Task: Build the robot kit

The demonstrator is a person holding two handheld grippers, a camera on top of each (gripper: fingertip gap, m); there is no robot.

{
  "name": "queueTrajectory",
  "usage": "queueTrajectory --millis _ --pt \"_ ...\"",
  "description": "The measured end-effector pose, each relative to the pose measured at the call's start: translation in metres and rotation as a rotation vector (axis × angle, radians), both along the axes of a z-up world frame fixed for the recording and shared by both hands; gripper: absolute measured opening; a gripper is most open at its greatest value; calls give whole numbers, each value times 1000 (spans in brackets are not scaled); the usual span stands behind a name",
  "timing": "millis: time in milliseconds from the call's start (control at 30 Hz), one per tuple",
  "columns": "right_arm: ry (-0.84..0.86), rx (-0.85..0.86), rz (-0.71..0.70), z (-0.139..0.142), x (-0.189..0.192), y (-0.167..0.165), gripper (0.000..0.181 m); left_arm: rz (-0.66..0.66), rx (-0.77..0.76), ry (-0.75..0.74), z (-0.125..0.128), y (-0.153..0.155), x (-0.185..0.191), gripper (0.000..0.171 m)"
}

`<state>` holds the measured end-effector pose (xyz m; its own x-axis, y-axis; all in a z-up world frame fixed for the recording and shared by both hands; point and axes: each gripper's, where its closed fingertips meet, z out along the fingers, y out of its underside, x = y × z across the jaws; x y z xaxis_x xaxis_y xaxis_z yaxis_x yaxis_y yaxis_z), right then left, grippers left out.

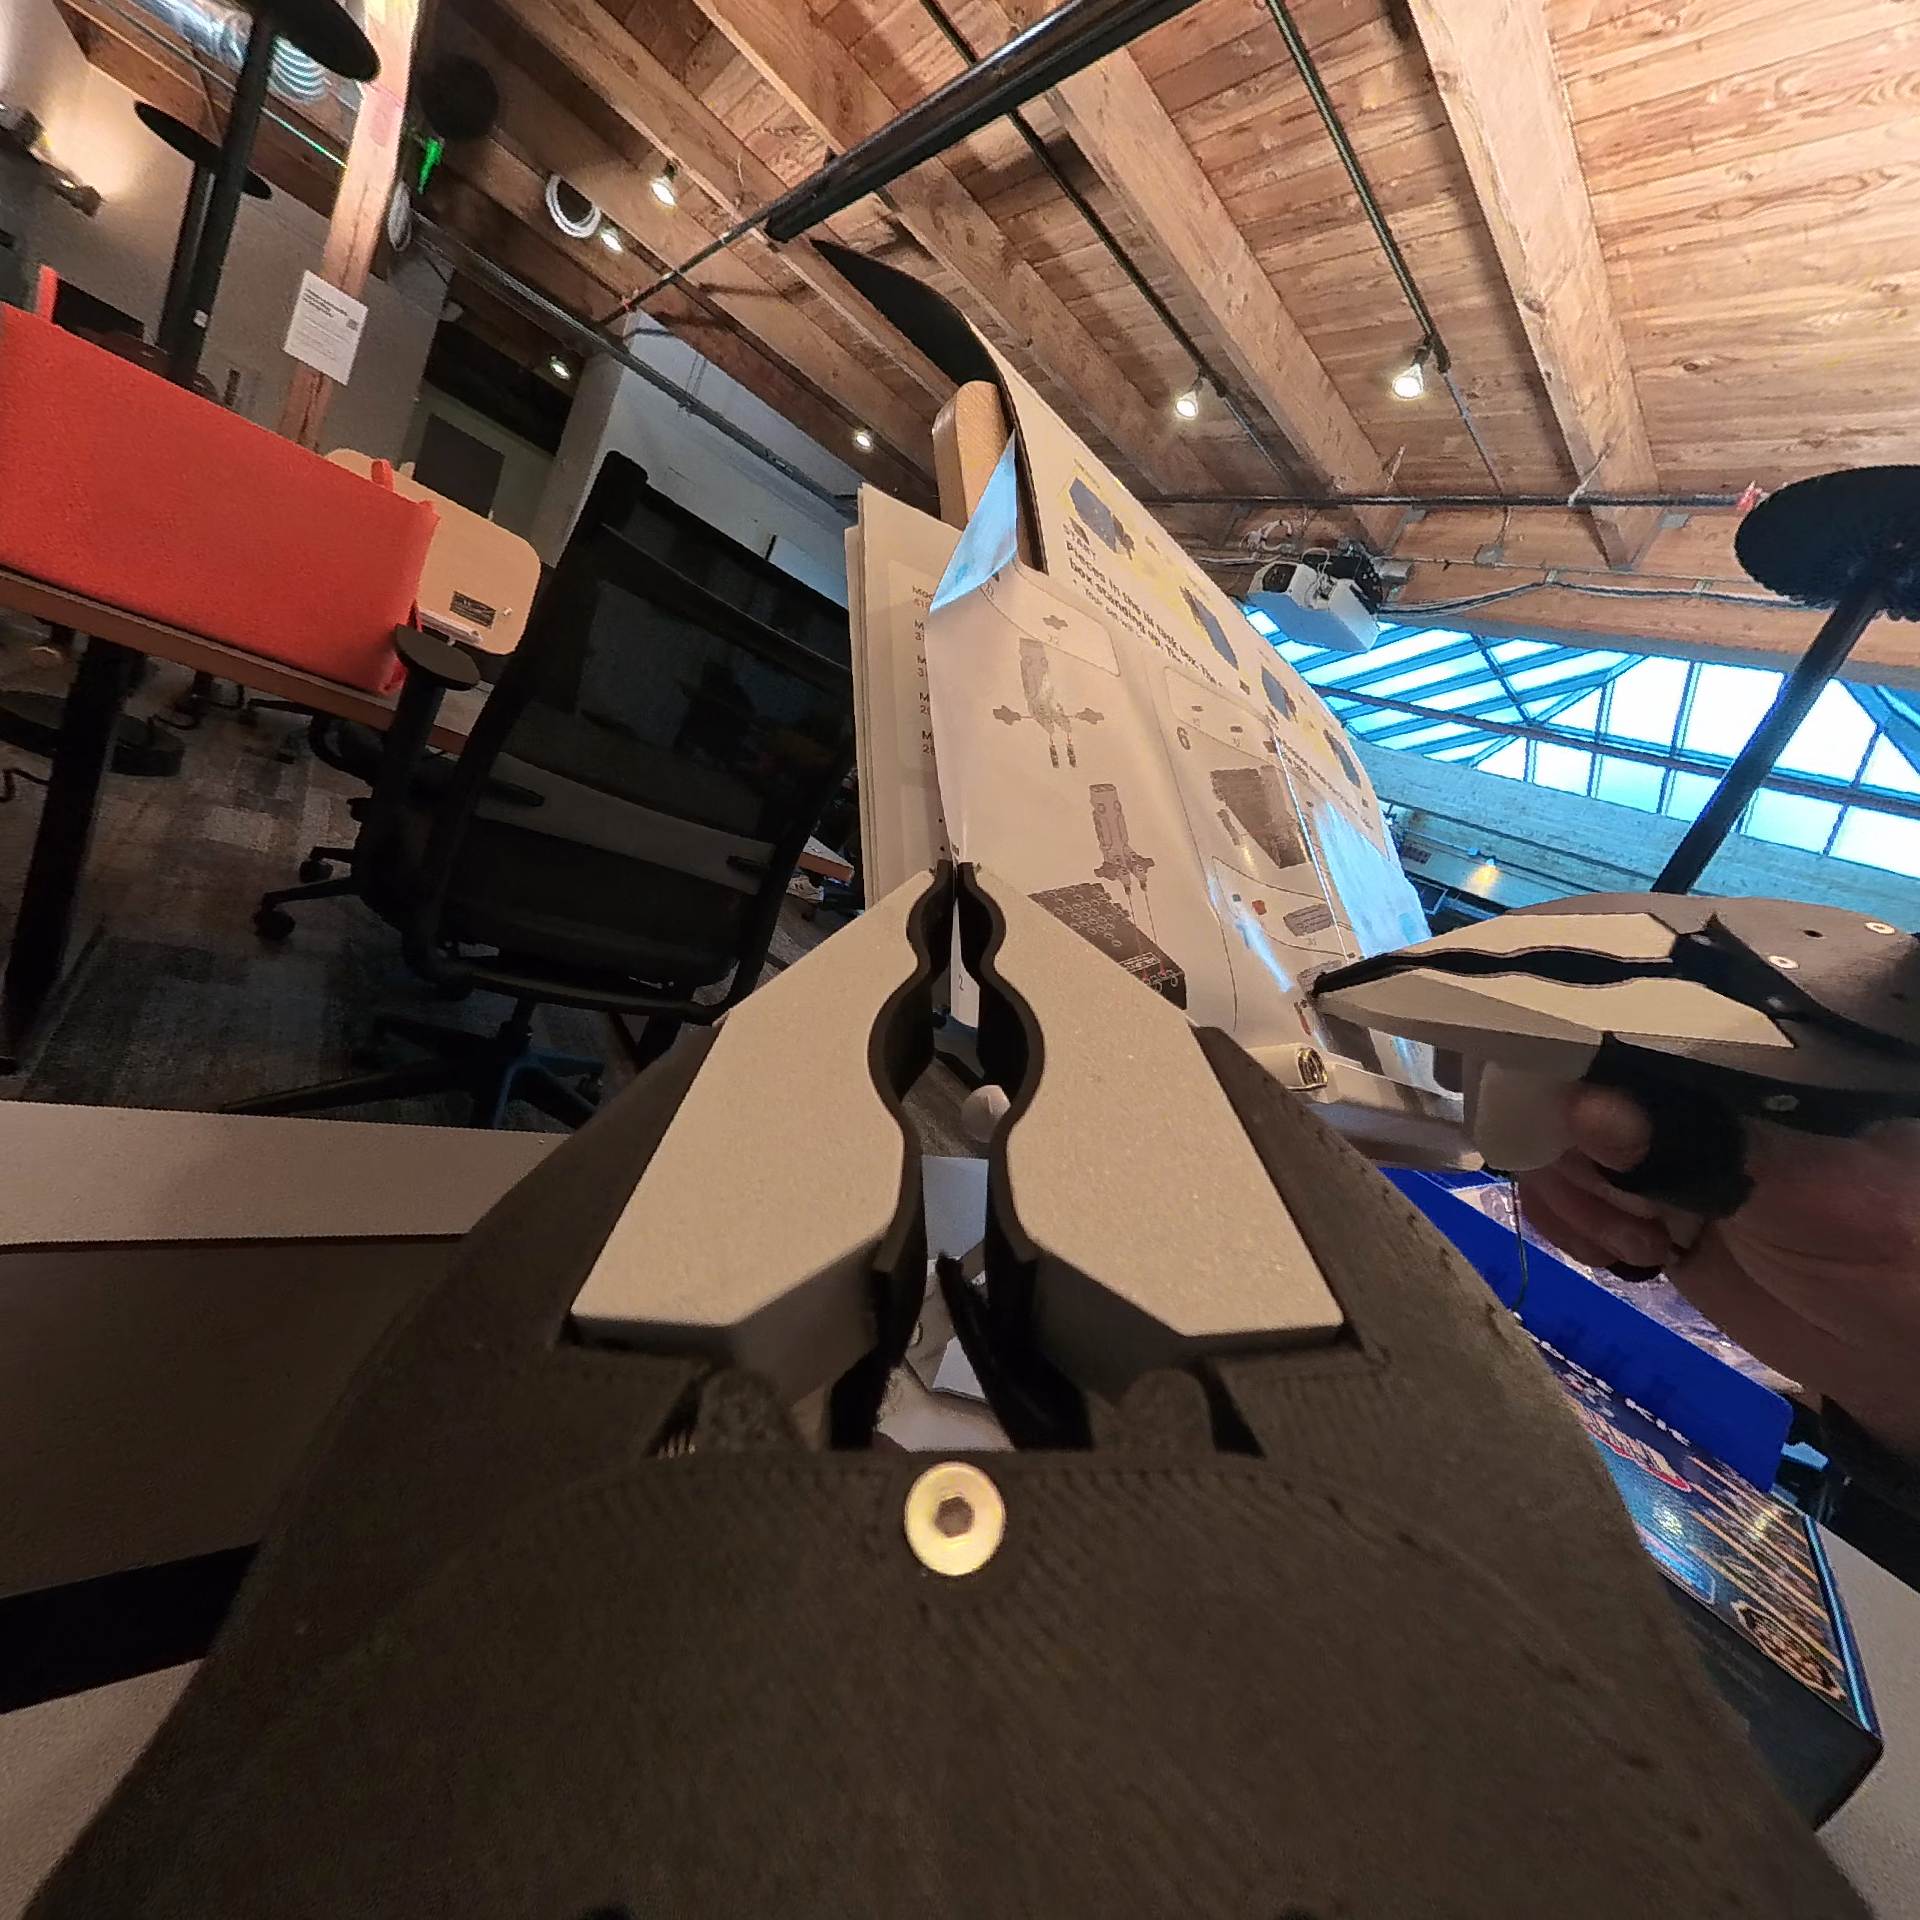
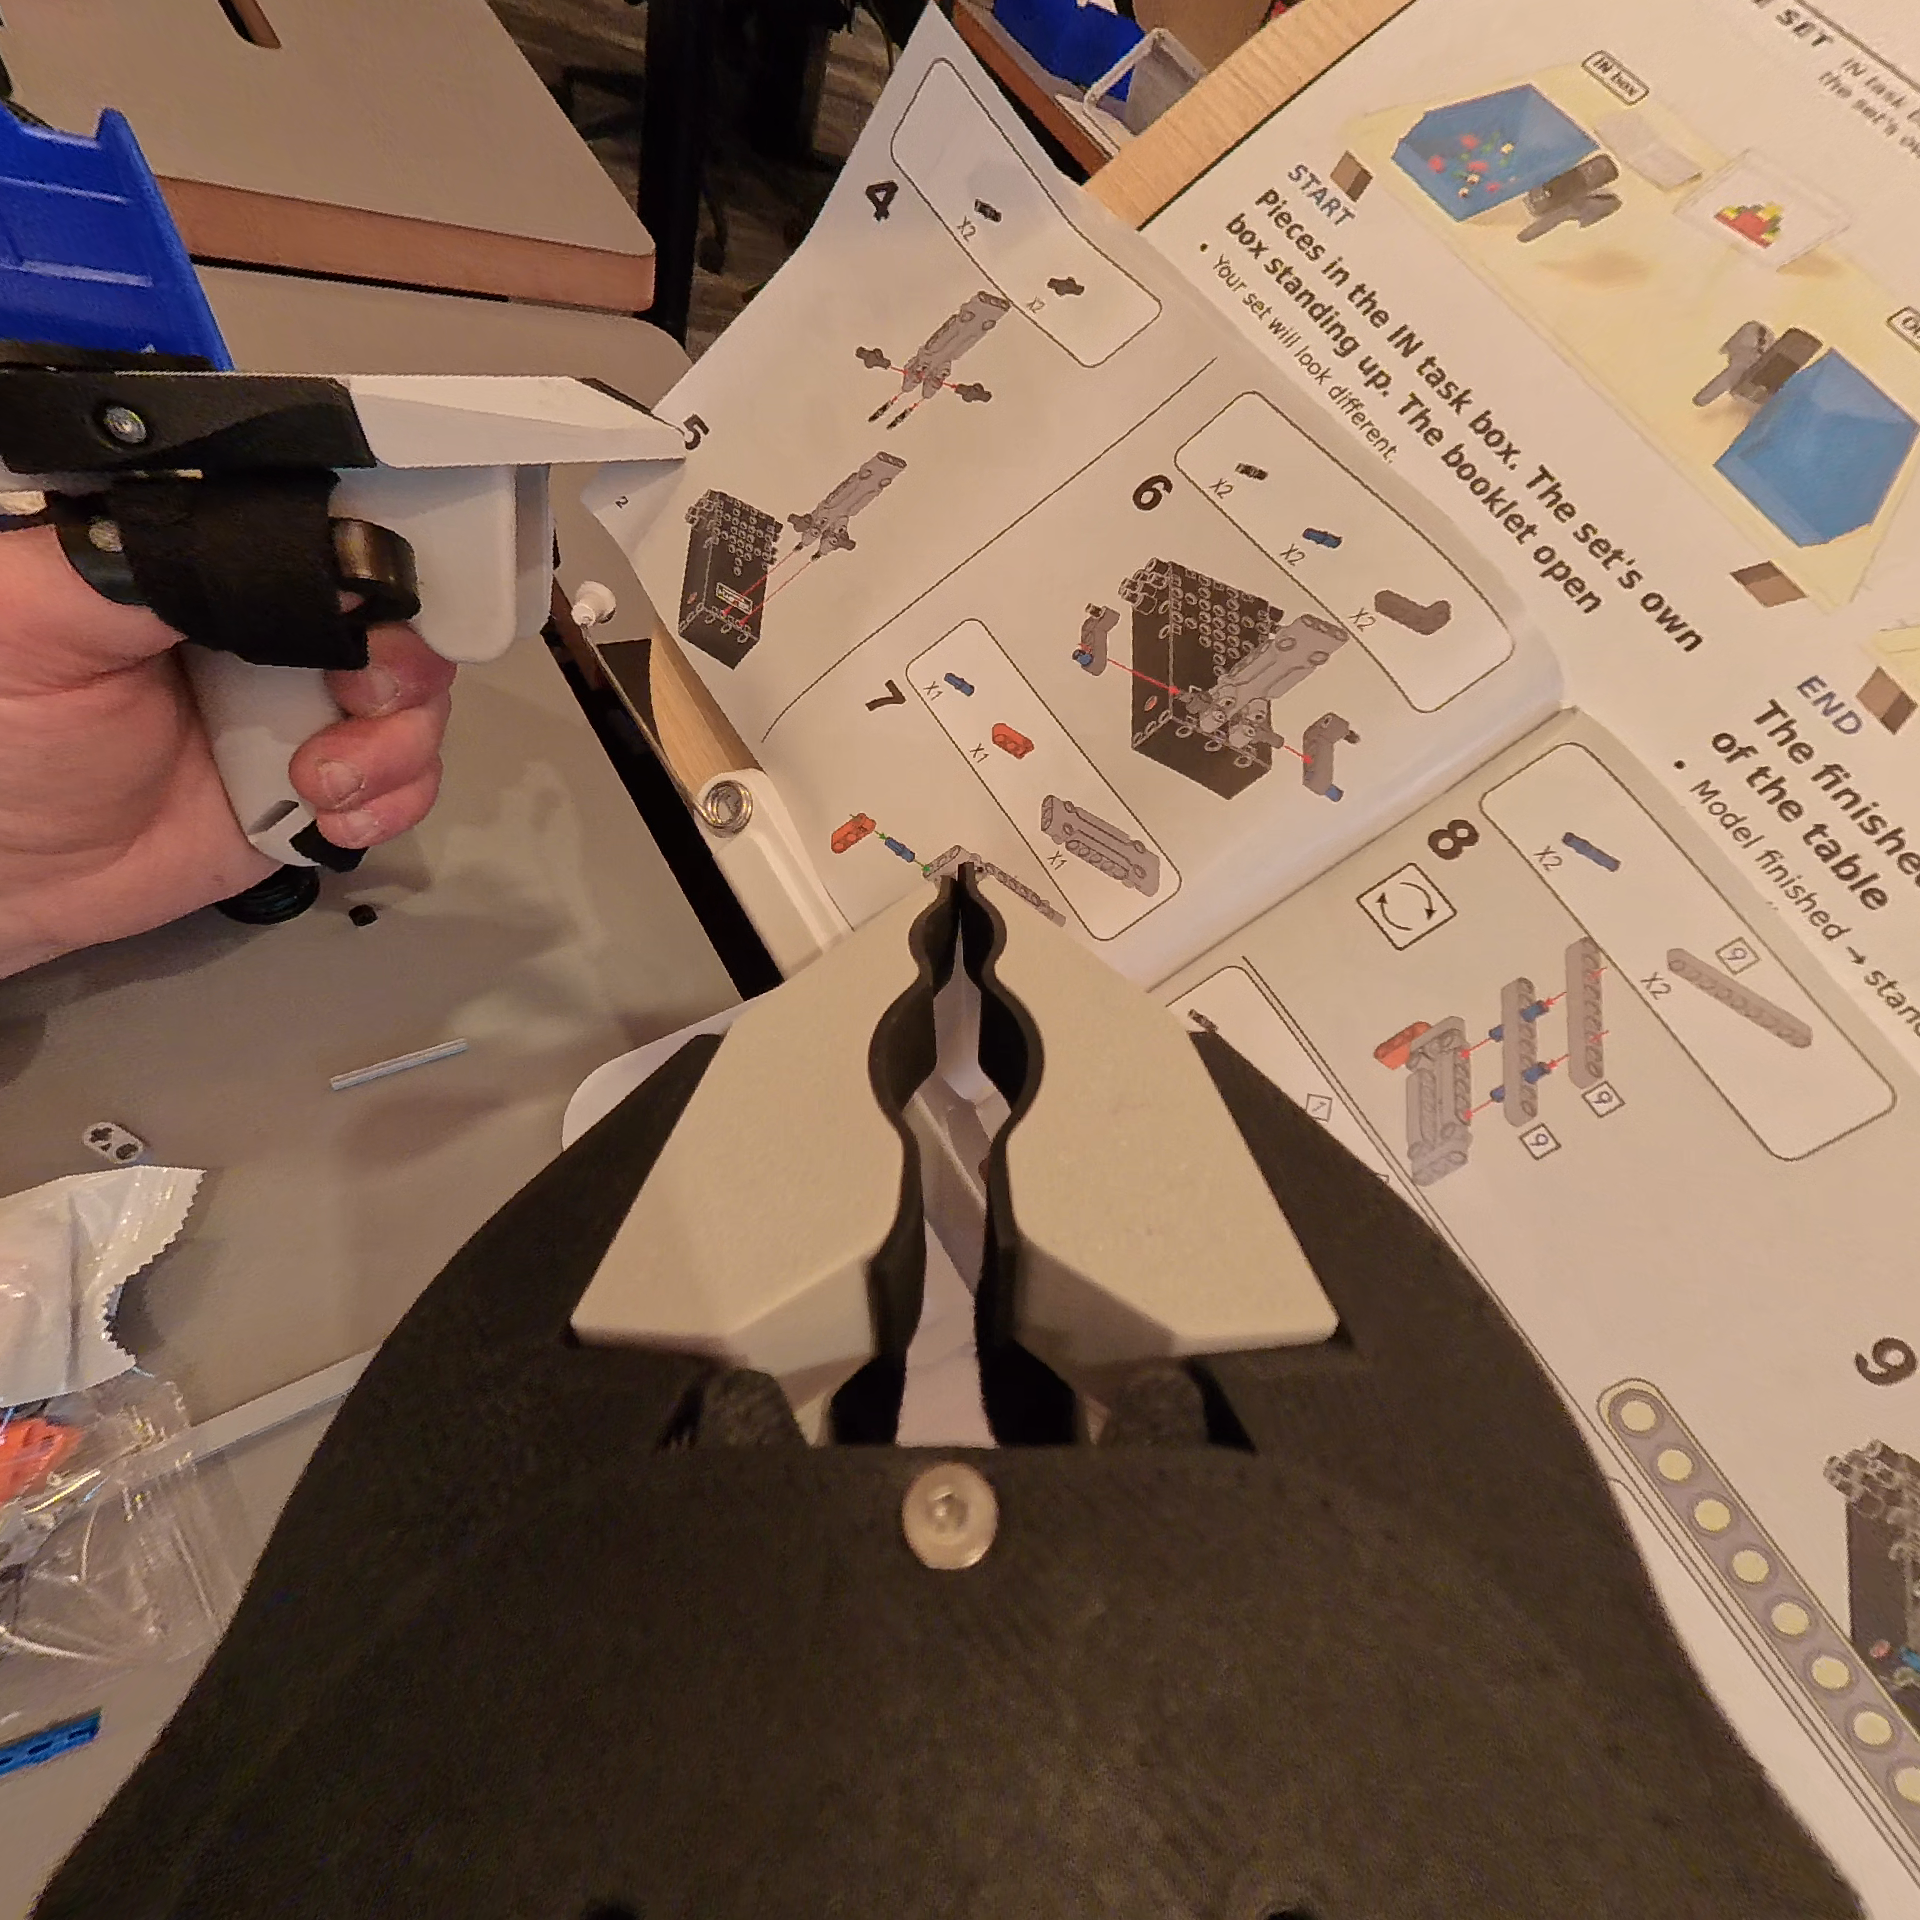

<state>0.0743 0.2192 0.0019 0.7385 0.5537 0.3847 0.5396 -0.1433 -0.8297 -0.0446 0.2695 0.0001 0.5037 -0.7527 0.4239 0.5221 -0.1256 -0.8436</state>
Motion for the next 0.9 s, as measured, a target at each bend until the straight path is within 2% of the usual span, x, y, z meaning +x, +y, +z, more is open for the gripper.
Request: queueTrajectory --millis 467,900 --pt "-8 29 2 8 -2 -6 0 20 20 -15 6 -1 -5 0" --pt "-6 41 6 11 -4 -11 0 50 18 -36 8 1 -12 7"
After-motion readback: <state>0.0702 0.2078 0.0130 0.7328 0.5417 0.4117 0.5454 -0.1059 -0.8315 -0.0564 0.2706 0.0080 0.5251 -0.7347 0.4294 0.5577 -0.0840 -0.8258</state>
